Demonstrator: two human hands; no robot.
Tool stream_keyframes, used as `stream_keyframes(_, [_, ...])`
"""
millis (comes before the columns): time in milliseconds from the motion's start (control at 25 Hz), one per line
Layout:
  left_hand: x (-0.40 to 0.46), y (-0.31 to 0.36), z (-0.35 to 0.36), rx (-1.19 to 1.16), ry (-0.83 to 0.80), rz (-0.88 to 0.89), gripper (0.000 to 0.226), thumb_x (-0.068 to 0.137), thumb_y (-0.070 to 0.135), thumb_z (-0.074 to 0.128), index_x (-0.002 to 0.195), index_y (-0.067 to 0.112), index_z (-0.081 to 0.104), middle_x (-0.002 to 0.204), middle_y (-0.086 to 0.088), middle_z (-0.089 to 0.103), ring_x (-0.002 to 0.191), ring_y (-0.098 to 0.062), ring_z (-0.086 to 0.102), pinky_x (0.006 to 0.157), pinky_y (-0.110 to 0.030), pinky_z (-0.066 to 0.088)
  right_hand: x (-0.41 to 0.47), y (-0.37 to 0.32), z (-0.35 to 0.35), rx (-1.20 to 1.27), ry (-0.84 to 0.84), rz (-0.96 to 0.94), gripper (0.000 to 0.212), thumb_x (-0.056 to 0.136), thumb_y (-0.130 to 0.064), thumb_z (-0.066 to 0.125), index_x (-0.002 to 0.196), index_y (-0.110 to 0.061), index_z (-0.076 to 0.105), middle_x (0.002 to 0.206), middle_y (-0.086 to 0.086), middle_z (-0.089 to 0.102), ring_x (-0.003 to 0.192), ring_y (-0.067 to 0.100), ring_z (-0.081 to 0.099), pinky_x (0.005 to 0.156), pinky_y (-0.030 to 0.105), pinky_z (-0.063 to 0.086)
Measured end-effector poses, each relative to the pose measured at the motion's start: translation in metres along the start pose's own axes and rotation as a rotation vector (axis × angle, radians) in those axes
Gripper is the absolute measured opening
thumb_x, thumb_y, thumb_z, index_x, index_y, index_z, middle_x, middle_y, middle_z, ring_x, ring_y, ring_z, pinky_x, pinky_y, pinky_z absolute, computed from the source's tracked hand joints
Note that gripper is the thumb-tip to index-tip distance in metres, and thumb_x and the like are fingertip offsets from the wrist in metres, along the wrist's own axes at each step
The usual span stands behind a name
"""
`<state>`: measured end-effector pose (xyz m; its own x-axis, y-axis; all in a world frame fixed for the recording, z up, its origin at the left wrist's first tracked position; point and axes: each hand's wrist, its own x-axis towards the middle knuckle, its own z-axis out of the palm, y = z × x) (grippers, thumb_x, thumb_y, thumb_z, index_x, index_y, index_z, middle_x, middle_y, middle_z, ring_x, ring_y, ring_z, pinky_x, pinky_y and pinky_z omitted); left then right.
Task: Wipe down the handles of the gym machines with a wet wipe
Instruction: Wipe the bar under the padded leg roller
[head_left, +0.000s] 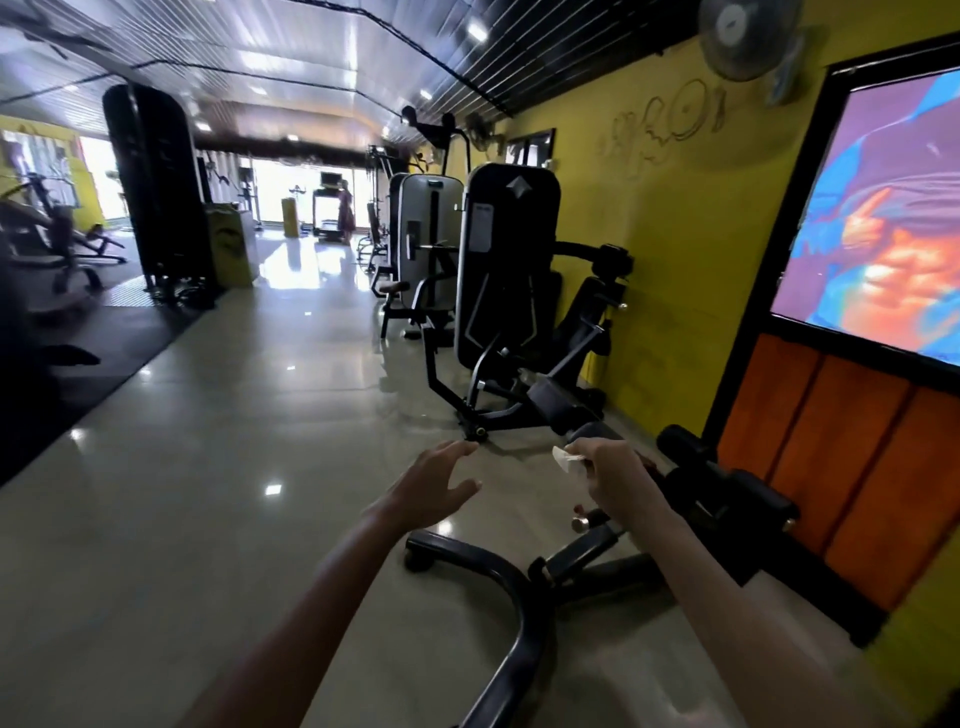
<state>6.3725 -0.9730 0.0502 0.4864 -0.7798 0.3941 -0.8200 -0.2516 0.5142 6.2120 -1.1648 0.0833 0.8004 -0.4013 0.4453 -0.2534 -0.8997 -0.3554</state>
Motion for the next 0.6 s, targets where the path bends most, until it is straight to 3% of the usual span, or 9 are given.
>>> stream_keyframes(120, [0.03,-0.034,-0.003,0.005,-0.004,-0.046,0.053,0.089,0.029,0.062,0.136,0.009,0.047,0.137,-0.006,0.051,0.127,-0.018,0.046,0.099,-0.021,0.032,0.04,0.005,0.027,-0.011,-0.036,-0.027,0.027,0.086,-0.001,0.058,0.112,-0.004,0.066,0.103,0.014,0.07,0.093,0.022,0.067,0.081,0.031,0.055])
stream_keyframes(360, [0.121,-0.117,-0.011,0.014,-0.03,-0.017,0.051,0.088,0.026,0.064,0.134,0.008,0.049,0.135,-0.007,0.053,0.126,-0.017,0.047,0.096,-0.016,0.03,0.137,0.016,0.083,-0.045,-0.007,-0.018,0.022,0.084,0.0,0.06,0.105,-0.002,0.068,0.098,0.012,0.066,0.086,0.023,0.063,0.075,0.031,0.052])
stream_keyframes(600, [0.234,-0.186,-0.012,-0.01,-0.177,0.131,0.053,0.089,0.028,0.063,0.136,0.01,0.047,0.135,-0.005,0.052,0.125,-0.016,0.047,0.095,-0.014,0.028,0.215,0.043,0.132,-0.121,0.01,0.183,0.023,0.085,-0.001,0.06,0.107,-0.003,0.067,0.098,0.011,0.06,0.088,0.027,0.061,0.077,0.035,0.051])
